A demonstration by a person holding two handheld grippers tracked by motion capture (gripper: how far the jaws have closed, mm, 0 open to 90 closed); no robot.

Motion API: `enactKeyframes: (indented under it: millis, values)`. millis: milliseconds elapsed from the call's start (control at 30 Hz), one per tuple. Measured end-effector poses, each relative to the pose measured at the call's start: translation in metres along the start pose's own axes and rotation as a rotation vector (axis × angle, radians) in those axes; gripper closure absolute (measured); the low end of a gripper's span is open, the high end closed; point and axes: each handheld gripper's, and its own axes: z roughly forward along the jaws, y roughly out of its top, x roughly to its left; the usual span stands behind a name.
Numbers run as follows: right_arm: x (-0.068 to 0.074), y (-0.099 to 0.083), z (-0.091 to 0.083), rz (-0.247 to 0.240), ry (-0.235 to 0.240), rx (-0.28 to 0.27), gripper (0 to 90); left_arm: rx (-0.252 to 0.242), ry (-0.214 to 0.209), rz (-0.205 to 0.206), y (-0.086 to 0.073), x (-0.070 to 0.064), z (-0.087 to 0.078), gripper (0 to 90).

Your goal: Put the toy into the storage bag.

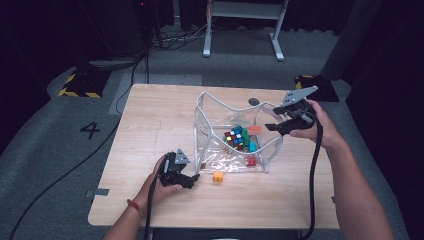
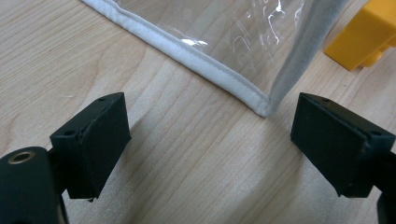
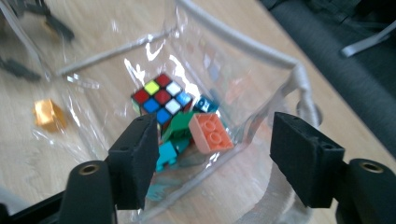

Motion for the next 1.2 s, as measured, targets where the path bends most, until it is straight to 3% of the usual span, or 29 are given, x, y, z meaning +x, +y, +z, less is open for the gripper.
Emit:
enactKeyframes:
  millis: [133, 267, 400, 667, 833, 967, 1200]
  values:
    - [0.007, -0.007, -0.018, 0.075, -0.034, -0.125, 30.7, 0.0, 0.0, 0.001, 0.0, 0.0, 0.0, 11.9]
    - [0.014, -0.015, -0.035, 0.096, -0.09, -0.214, 29.4, 0.0, 0.0, 0.001, 0.0, 0.0, 0.0, 11.8]
    - [0.023, -0.026, -0.047, 0.1, -0.104, -0.259, 28.7, 0.0, 0.0, 0.0, 0.0, 0.0, 0.0, 11.8]
    - [0.045, -0.054, -0.06, 0.08, -0.145, -0.284, 26.7, 0.0, 0.001, 0.0, 0.0, 0.0, 0.0, 11.9]
    - [0.061, -0.076, -0.062, 0.094, -0.144, -0.291, 25.7, 0.0, 0.001, 0.0, 0.0, 0.0, 0.0, 11.9]
    - [0.07, -0.097, -0.057, 0.128, -0.117, -0.313, 26.2, 0.001, 0.0, -0.001, 0.0, 0.0, 0.0, 11.8]
    - [0.086, -0.121, -0.034, 0.157, -0.076, -0.285, 26.8, 0.0, 0.0, -0.001, 0.0, 0.0, 0.0, 11.8]
